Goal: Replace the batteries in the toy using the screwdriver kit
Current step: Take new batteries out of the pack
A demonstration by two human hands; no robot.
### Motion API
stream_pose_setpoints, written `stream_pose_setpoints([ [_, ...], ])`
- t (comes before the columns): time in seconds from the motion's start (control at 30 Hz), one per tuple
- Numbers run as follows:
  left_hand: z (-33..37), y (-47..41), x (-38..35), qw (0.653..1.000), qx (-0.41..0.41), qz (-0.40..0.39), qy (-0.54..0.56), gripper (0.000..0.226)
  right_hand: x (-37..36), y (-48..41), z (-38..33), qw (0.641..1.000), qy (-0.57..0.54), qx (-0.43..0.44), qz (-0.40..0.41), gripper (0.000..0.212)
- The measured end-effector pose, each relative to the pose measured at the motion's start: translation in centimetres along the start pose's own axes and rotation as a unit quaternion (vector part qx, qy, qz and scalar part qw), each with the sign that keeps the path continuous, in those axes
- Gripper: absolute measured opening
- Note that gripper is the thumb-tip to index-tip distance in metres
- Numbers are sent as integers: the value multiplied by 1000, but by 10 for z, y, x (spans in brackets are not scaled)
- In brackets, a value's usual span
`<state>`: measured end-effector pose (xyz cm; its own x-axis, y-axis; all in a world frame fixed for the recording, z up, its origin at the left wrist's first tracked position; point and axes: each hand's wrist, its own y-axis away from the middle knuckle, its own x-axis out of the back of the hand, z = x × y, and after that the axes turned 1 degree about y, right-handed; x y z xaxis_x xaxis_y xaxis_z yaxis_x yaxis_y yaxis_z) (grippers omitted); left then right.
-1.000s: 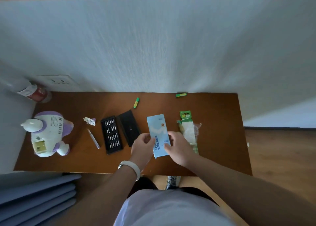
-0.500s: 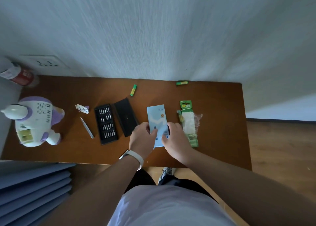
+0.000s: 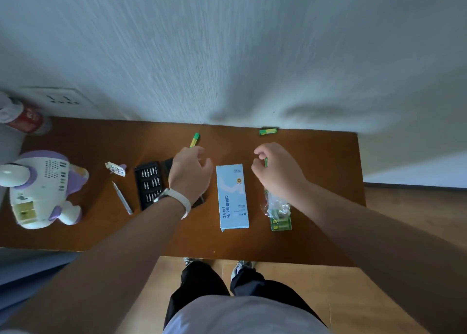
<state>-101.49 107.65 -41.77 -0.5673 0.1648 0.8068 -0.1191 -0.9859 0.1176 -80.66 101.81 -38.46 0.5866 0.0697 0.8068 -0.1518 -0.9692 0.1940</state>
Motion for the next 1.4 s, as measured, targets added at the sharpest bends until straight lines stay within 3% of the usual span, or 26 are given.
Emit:
stream_pose_setpoints([
  [0.13, -3, -25, 1, 996, 16, -2, -91, 36, 6, -40, 27, 990, 133, 12, -36, 43],
  [0.27, -4, -38, -2, 987, 34, 8, -155, 37, 5, -62, 47, 976, 212, 36, -44, 39],
  [0.53, -3, -57, -7, 980, 77, -4, -183, 22, 3, -76, 46, 964, 258, 48, -50, 24],
  [0.73, 0, -56, -13, 973, 100, -19, -207, 23, -1, -78, 46, 960, 272, 48, -45, 33],
  [0.87, 2, -44, -12, 984, 79, 5, -159, 24, -2, -76, 44, 955, 288, 54, -45, 38],
  [1.03, 8, -20, -4, 998, 53, 31, -2, 19, -2, -78, 42, 958, 278, 46, -48, 39],
  [1.2, 12, 2, 11, 996, 9, 53, 72, 16, -3, -71, 39, 965, 252, 58, -47, 19],
  [1.4, 15, 34, 38, 990, 7, 61, 128, 17, 6, -41, 11, 988, 128, 88, -24, 13],
])
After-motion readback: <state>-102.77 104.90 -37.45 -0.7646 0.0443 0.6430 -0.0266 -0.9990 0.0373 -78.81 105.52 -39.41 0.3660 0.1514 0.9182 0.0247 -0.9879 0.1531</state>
